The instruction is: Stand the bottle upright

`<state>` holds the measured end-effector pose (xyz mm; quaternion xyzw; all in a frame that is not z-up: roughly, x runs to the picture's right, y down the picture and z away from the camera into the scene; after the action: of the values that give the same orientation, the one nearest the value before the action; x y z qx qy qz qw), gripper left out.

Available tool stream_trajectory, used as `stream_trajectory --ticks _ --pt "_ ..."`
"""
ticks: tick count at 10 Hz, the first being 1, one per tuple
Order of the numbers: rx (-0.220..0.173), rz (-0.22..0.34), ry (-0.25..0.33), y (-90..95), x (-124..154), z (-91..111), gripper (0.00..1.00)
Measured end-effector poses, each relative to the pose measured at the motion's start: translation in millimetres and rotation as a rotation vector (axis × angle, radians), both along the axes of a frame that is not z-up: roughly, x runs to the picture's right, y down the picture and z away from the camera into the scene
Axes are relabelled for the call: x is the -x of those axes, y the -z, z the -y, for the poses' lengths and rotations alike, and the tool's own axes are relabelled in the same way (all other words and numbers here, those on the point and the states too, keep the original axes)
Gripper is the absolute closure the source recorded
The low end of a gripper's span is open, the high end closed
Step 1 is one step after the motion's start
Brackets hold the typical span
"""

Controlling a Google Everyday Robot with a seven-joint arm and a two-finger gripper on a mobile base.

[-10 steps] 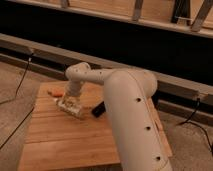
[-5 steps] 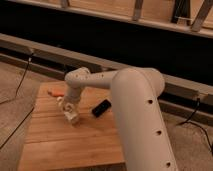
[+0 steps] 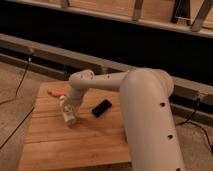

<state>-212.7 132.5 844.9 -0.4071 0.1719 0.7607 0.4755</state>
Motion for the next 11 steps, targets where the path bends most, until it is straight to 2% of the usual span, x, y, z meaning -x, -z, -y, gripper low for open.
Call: stream_trajectory --ticks 2,4,7,11 --pt "0.034 0.005 -0.077 1.3 3.8 1.2 0.35" --pt "0.053 0.01 -0.13 0.3 5.7 3.6 0.35" --pt "0.071 0.022 -0.18 -0.8 9.6 7.3 0.35" --pt "0.078 0.052 -0.215 -0.7 18.0 13.6 0.35"
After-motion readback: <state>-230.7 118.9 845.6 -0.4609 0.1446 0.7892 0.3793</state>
